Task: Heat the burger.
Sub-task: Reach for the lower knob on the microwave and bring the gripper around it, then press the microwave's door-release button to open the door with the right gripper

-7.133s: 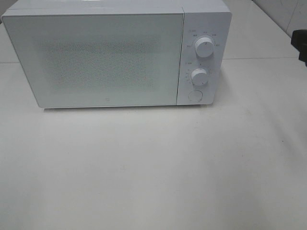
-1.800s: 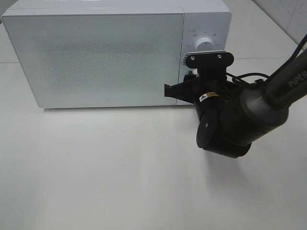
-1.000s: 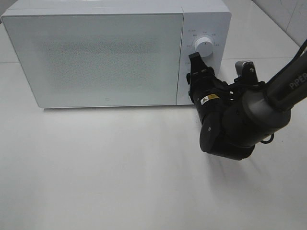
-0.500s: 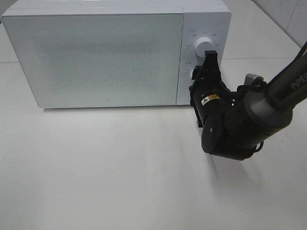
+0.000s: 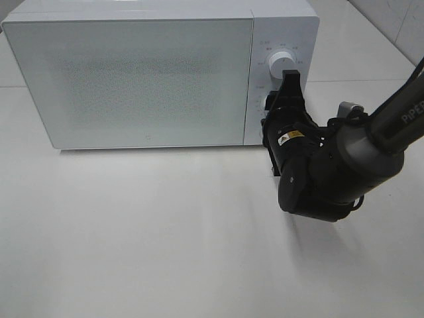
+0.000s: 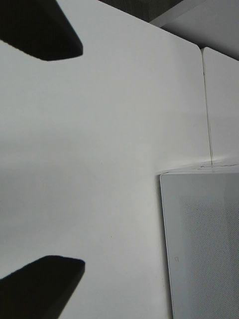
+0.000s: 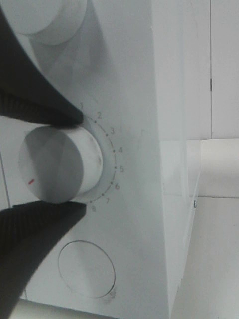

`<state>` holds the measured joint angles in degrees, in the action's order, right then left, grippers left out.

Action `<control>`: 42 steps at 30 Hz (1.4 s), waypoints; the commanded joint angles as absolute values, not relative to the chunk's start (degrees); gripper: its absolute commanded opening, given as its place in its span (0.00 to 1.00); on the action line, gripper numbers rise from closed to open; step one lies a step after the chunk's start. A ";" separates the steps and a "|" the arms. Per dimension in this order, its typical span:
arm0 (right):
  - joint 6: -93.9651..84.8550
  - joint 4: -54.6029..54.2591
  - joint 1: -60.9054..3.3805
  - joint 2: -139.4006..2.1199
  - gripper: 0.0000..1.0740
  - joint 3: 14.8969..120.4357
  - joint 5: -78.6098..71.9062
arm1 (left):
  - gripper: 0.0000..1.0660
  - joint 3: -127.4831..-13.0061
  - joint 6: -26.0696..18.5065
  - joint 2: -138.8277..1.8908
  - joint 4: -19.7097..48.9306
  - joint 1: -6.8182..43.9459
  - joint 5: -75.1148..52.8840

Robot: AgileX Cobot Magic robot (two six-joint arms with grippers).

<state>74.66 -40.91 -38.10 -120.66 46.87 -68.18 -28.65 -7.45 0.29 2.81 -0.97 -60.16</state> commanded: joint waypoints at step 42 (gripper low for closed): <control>67.09 -30.83 -38.96 -119.75 0.65 48.76 -71.33 | 0.94 -28.53 -7.16 1.38 3.04 -1.15 -59.64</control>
